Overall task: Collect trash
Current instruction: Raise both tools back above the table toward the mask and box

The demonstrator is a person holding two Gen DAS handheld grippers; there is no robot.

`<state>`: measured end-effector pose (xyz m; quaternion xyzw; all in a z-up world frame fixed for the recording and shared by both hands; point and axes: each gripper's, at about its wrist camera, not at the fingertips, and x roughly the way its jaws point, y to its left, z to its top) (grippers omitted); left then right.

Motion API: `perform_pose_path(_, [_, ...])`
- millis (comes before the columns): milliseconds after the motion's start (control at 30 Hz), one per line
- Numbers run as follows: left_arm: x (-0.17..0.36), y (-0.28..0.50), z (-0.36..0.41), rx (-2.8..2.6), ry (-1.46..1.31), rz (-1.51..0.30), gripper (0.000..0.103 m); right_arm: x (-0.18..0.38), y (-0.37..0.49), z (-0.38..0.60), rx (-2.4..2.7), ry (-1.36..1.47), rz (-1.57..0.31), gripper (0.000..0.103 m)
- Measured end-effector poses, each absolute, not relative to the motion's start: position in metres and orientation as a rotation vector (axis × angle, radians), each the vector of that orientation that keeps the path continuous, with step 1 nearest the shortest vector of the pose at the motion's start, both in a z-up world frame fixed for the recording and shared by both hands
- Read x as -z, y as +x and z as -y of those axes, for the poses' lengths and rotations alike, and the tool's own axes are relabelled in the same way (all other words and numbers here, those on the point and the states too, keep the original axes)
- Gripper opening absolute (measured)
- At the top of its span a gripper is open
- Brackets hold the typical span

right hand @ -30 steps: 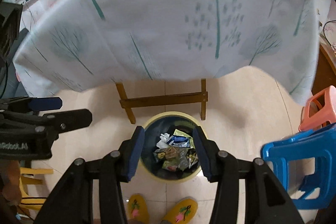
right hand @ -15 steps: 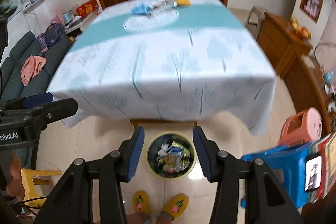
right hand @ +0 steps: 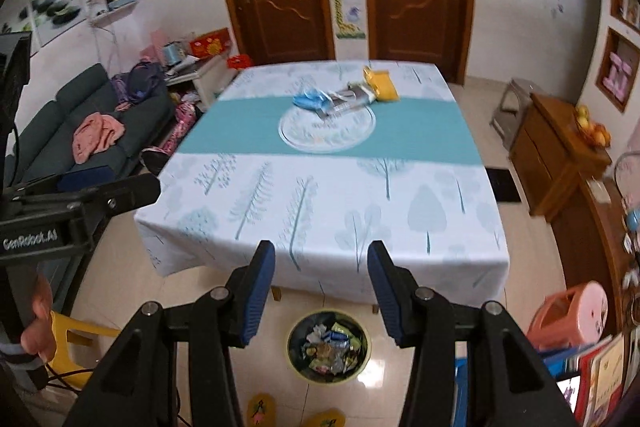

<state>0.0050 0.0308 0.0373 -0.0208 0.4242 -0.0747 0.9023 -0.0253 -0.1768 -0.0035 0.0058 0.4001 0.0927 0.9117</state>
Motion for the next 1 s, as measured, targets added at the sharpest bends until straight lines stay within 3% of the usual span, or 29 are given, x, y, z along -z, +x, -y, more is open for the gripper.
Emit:
perform_pose_path(533, [-0.056, 0.085, -0.033, 0.120, 0.161, -0.882, 0.090, -0.019, 0.041, 0.186, -0.275, 0.106, -0.787, 0.048])
perform_pose_path(1000, [0.007, 0.304, -0.028, 0.379, 0.387, -1.013, 0.090, 0.019, 0.189, 0.182, -0.086, 0.284, -0.886, 0.048])
